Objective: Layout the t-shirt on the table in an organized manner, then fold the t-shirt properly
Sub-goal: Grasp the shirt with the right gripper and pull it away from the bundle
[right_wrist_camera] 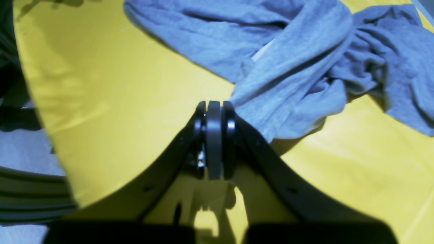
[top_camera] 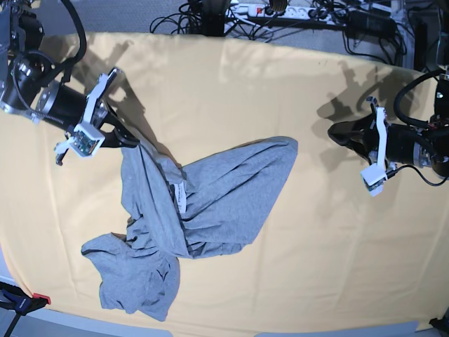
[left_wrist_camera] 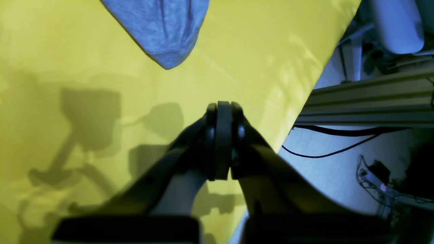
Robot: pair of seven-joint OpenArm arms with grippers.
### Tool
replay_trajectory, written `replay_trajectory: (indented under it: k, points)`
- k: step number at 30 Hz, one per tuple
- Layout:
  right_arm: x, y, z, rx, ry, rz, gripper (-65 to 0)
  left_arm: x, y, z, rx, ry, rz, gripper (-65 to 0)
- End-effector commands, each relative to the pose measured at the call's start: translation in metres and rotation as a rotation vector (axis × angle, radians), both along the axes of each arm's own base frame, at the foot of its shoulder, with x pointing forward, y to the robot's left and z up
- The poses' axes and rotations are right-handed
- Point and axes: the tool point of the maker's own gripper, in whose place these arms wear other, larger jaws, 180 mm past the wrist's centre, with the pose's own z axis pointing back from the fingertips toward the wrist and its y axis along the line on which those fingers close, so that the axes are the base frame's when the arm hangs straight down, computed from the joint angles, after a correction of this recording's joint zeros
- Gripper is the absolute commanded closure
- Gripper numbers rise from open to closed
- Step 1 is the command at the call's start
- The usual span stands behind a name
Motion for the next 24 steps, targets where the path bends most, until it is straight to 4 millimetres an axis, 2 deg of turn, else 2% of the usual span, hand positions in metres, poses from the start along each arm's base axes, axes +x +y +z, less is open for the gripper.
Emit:
replay_trajectory:
  k: [1, 6, 9, 13, 19, 24]
  points:
    - [-0.006, 0.005, 0.011, 0.009, -0.027, 0.028, 0.0, 0.006, 0.002, 0.013, -0.010, -0.042, -0.001, 0.0]
    - [-0.040, 0.017, 0.006, -0.040, 0.023, 0.082, 0.0, 0.006, 0.002, 0.013, -0.010, -0.042, 0.000, 0.0]
    - [-0.052, 0.021, 0.003, -0.049, 0.043, 0.095, 0.0, 0.007, 0.003, 0.012, -0.010, -0.038, 0.005, 0.0]
    - [-0.063, 0.008, -0.019, -0.148, 0.099, 0.073, 0.0, 0.007, 0.005, 0.011, -0.010, -0.033, 0.011, 0.0]
    - [-0.089, 0.003, -0.038, -0.179, 0.202, 0.075, 0.0, 0.007, 0.005, 0.011, -0.010, -0.033, 0.012, 0.0]
    - [-0.110, -0.013, -0.060, -0.295, 0.292, 0.063, 0.0, 0.008, 0.005, 0.011, -0.010, -0.033, 0.012, 0.0]
